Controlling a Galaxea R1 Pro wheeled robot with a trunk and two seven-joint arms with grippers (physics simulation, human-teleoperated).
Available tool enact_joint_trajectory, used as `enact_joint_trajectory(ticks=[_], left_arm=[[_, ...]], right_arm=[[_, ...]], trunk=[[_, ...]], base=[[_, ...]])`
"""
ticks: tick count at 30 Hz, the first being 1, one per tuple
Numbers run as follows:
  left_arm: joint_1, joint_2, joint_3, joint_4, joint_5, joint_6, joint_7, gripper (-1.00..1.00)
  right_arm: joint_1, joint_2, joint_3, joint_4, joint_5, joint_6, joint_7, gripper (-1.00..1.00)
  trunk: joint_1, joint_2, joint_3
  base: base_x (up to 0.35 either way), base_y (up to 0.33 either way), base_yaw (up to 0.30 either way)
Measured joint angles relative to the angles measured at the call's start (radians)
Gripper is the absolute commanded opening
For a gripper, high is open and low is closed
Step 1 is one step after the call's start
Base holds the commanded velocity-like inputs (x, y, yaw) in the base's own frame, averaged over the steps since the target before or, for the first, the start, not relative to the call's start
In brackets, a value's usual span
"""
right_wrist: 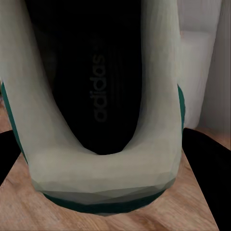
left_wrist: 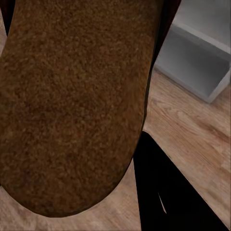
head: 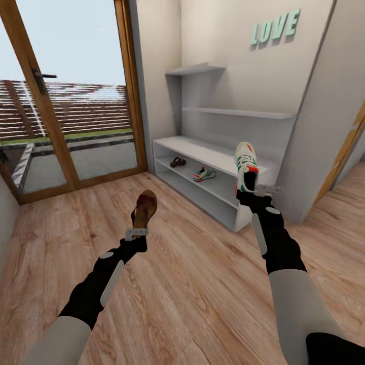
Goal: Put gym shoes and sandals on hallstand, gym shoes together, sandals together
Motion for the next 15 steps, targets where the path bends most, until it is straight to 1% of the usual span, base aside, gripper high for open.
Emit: enact_joint_trajectory(ticks=[10, 15], left_arm=[[0.000, 0.000, 0.000, 0.000, -0.001, 0.000, 0.000, -1.00], [0.000, 0.000, 0.000, 0.000, 0.000, 0.000, 0.000, -1.00]], right_arm=[[0.000, 0.000, 0.000, 0.000, 0.000, 0.000, 0.000, -1.00], [0.000, 0.000, 0.000, 0.000, 0.000, 0.000, 0.000, -1.00]], trunk=[[0.000, 0.000, 0.011], [0.000, 0.000, 0.016]], base=[[0.265, 0.211, 0.231], [0.280, 0.176, 0.231]])
